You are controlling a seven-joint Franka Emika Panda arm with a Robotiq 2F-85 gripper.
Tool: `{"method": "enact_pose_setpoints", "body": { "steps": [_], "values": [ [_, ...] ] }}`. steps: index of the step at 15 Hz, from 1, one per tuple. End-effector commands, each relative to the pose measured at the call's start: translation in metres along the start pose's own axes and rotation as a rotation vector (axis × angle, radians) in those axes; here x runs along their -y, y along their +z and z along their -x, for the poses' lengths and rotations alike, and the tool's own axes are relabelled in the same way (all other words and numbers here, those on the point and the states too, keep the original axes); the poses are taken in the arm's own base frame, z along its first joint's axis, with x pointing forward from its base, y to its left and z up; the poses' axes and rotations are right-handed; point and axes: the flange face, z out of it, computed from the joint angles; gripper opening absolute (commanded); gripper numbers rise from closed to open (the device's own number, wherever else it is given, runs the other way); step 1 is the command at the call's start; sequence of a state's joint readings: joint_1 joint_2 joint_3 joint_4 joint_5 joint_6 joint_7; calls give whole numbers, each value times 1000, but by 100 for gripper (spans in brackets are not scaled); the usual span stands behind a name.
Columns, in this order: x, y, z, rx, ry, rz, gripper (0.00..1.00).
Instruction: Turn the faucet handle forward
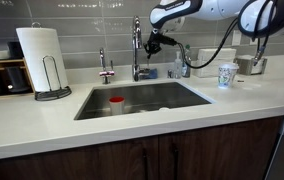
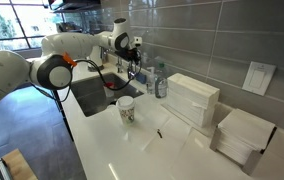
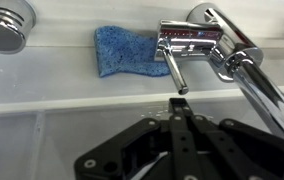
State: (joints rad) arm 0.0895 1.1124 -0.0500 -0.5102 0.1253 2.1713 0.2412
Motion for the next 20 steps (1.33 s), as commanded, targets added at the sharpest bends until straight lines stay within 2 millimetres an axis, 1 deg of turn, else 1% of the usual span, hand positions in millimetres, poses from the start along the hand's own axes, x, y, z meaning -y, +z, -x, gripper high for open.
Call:
{"method": "enact_pose_setpoints", "body": {
  "steps": [1,10,13,18,20],
  "values": [
    [-2,10,3,-7,19,11,0],
    [-1,11,8,58,50,-43,0],
    [0,13,12,103,59,-60,0],
    [2,17,22,187,59,-35,0],
    [2,18,23,191,57,-30,0]
  ]
}}
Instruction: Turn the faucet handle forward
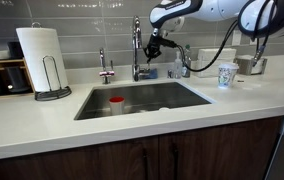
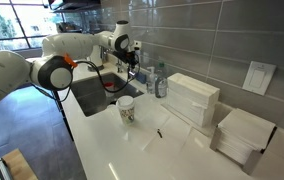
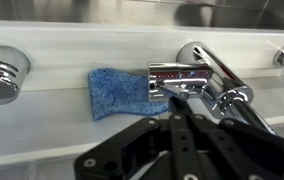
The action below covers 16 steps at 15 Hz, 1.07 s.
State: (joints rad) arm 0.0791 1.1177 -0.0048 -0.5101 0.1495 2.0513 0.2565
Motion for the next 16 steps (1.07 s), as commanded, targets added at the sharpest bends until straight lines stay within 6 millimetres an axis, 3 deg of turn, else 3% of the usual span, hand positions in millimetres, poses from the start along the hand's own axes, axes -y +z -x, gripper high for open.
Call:
{"method": "enact_pose_setpoints", "body": {
  "steps": [1,4,7,10,16],
  "values": [
    [-1,4,4,36,18,-5,0],
    [-2,1,5,58,21,-7,0],
    [-1,-16,-6,-9,42,-21,0],
    [2,-46,-7,35,35,-12,0],
    [-7,-114,12,289,-17,54,0]
  ]
}}
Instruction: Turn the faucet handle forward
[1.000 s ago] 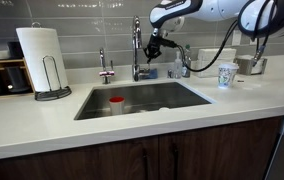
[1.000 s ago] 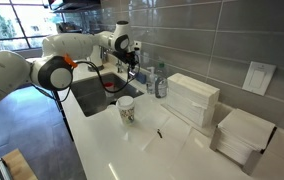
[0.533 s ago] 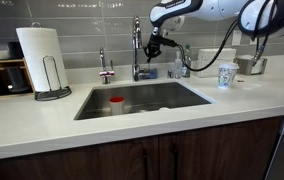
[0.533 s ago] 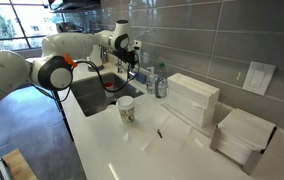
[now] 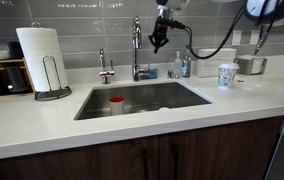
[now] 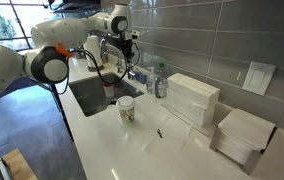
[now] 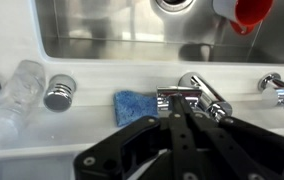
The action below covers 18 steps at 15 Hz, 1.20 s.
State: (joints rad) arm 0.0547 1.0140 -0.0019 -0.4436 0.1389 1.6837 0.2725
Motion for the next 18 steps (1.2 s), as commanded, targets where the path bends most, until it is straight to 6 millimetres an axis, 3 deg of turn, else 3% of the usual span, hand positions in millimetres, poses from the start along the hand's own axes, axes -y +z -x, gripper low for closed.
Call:
{"method": "enact_pose_setpoints", "body": {
  "steps": [1,3,12,17,18],
  "values": [
    [-4,-37,18,116,-43,2,26],
    [4,-62,29,143,-54,25,33],
    [61,-178,76,26,-169,201,99],
    [72,-228,90,-64,-190,220,100],
    [74,-216,84,-67,-178,204,100]
  ]
}}
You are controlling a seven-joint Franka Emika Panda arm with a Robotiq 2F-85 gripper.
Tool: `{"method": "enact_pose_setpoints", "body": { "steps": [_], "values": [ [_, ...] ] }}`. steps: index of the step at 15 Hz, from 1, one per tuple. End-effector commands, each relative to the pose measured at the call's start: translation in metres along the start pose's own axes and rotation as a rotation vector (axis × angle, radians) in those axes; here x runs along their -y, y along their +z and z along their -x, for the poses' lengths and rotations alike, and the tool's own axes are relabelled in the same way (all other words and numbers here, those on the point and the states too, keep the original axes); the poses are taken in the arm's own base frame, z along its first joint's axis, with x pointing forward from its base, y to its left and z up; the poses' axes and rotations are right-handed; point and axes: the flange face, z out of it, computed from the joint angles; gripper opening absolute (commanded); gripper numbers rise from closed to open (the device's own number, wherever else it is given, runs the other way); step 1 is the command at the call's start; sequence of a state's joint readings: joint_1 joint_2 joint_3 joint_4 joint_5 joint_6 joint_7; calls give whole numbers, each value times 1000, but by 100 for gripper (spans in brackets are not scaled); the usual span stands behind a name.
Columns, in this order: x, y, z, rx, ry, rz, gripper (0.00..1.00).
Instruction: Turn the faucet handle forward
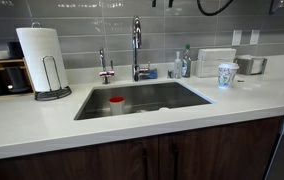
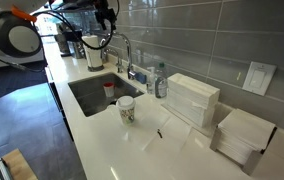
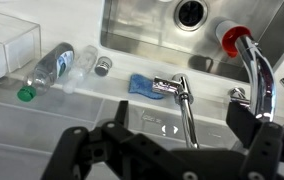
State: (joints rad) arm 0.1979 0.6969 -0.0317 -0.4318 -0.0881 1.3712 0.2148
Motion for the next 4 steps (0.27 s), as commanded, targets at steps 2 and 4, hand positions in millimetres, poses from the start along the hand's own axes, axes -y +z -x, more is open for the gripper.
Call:
{"method": "enact_pose_setpoints", "body": {
  "steps": [2,4],
  "values": [
    [-2,-7,1,-9,0,-3,99],
    [-2,-4,1,-5,0,-2,100]
  ]
}}
